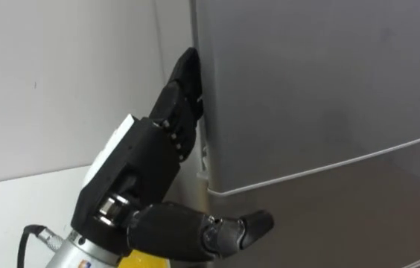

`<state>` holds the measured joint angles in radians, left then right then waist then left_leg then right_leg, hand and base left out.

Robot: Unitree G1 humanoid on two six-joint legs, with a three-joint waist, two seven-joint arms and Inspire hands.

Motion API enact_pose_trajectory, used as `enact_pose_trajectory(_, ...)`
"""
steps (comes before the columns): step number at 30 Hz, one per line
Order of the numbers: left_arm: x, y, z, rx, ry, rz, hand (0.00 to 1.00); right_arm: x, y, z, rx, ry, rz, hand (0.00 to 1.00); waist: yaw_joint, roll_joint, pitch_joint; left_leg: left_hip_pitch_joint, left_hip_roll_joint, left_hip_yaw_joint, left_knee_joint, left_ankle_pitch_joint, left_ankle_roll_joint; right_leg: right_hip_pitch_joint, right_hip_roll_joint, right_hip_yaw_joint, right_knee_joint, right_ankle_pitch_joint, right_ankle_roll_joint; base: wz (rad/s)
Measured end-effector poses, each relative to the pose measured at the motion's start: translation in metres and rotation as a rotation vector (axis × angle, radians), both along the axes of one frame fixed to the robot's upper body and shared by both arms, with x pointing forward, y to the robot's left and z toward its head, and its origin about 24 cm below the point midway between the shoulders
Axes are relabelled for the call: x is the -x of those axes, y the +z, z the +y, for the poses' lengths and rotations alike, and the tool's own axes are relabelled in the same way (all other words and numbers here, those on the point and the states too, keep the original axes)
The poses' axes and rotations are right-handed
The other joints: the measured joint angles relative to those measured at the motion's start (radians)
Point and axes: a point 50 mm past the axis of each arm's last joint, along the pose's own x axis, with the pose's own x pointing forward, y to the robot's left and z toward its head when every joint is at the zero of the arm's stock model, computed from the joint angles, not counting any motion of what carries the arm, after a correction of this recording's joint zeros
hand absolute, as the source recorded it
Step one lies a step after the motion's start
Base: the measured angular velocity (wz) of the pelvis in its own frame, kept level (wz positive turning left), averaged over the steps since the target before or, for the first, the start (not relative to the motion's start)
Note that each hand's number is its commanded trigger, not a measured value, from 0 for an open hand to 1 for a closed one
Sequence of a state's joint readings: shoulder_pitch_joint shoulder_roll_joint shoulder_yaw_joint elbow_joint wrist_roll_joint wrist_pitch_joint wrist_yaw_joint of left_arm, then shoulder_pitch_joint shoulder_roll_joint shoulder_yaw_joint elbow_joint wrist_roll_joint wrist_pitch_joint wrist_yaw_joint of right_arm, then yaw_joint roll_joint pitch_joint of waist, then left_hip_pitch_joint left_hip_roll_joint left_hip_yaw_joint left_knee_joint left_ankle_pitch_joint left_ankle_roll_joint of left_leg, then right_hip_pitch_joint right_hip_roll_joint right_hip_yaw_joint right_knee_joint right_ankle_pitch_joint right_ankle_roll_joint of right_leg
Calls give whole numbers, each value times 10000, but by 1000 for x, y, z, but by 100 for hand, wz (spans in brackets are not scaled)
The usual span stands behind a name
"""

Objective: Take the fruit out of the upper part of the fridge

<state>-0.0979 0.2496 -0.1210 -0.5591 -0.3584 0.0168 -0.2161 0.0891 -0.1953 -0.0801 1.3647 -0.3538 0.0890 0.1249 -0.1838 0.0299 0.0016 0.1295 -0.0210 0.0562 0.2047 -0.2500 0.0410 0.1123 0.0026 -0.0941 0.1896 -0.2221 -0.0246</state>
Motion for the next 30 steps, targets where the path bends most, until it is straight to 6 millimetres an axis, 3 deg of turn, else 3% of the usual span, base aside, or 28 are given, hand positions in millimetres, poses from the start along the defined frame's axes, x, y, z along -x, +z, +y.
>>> enact_pose_trajectory(4, -1, -1, 0, -30, 22, 86, 0, -1, 0, 1, 11, 184, 22, 0, 11, 59, -6, 2, 7, -7, 0, 0, 0, 9, 3, -4, -4, 4, -6, 0)
enact_pose_trajectory(5, -1, -1, 0, -24, 14, 96, 53, -1, 0, 0, 16, 196, 21, 0, 10, 66, -6, 0, 7, -6, 0, 0, 0, 9, 2, -5, -8, 4, -7, 0)
enact_pose_trajectory(6, -1, -1, 0, -21, 12, 106, 92, -1, 0, 0, 33, 202, 24, 0, 10, 84, -5, -1, 6, -6, 0, 0, 0, 9, -1, -7, -16, 4, -7, 0)
enact_pose_trajectory(7, -1, -1, 0, -22, 17, 110, 100, -1, 0, -1, 49, 208, 24, 0, 10, 103, 2, -1, 5, -5, 0, 0, 0, 8, -2, -7, -19, 4, -6, 0)
enact_pose_trajectory(11, -2, 0, 5, 44, 275, 103, 100, -1, 0, -1, 56, 203, 34, 0, 29, 123, 9, 3, 6, -2, 0, 0, 0, 17, 2, -8, -28, 4, -6, 0)
enact_pose_trajectory(12, -3, 1, 10, 118, 555, 103, 91, -1, 0, -2, 67, 200, 42, 0, 32, 133, 9, 5, 6, -2, -1, 0, 0, 22, 1, -12, -28, 4, -6, 0)
enact_pose_trajectory(13, -3, 2, 14, 175, 759, 74, 54, -1, 1, -2, 77, 202, 70, 0, 30, 145, 3, 3, 5, -4, -1, 0, 1, 24, 2, -22, -34, 4, -6, 0)
enact_pose_trajectory(14, -3, 2, 15, 205, 794, 53, 45, -1, 1, -2, 84, 200, 92, 0, 30, 150, 2, 3, 3, -5, -2, 0, 1, 29, 3, -29, -37, 3, -5, 4)
enact_pose_trajectory(15, -3, 3, 16, 326, 820, 19, 0, 0, 1, -2, 99, 188, 142, 0, 30, 152, 1, 8, -1, -6, -2, 0, 1, 49, -1, -46, -34, 3, -4, 4)
enact_pose_trajectory(30, 1, 2, 2, 988, -892, 225, 0, -6, 1, -2, 140, 247, 127, 0, -6, 181, 25, 58, 8, -5, -16, 2, 4, 89, -6, -54, -57, 5, 0, 0)
